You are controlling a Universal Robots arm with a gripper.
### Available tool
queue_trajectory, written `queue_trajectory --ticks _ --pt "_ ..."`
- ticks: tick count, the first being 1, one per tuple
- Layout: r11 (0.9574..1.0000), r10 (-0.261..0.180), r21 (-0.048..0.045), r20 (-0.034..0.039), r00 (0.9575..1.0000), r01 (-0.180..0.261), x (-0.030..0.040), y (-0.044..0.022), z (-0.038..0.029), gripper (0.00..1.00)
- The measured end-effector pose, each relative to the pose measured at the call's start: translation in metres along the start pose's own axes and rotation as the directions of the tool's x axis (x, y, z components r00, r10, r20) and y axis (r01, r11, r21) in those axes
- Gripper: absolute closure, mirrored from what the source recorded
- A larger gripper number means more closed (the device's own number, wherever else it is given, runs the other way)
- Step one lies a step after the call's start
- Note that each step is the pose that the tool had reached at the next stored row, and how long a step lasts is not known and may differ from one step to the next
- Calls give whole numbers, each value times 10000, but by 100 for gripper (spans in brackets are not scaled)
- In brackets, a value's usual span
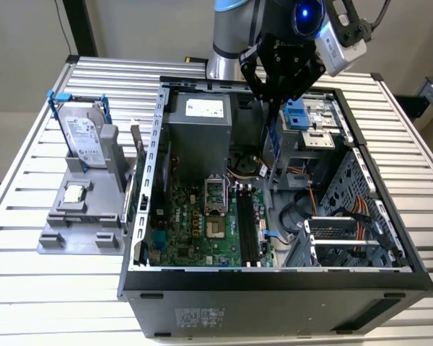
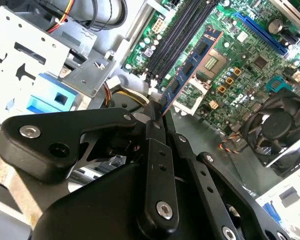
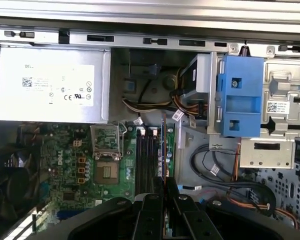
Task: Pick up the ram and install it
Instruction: 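Insert the ram into the slot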
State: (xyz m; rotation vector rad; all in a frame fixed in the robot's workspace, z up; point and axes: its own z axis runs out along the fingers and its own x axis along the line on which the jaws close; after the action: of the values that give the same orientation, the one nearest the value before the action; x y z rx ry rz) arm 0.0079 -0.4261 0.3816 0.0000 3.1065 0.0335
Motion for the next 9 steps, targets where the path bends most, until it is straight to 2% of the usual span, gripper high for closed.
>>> queue_trajectory --ticks 9 --pt "9989 462 17 11 9989 -462 0 0 2 100"
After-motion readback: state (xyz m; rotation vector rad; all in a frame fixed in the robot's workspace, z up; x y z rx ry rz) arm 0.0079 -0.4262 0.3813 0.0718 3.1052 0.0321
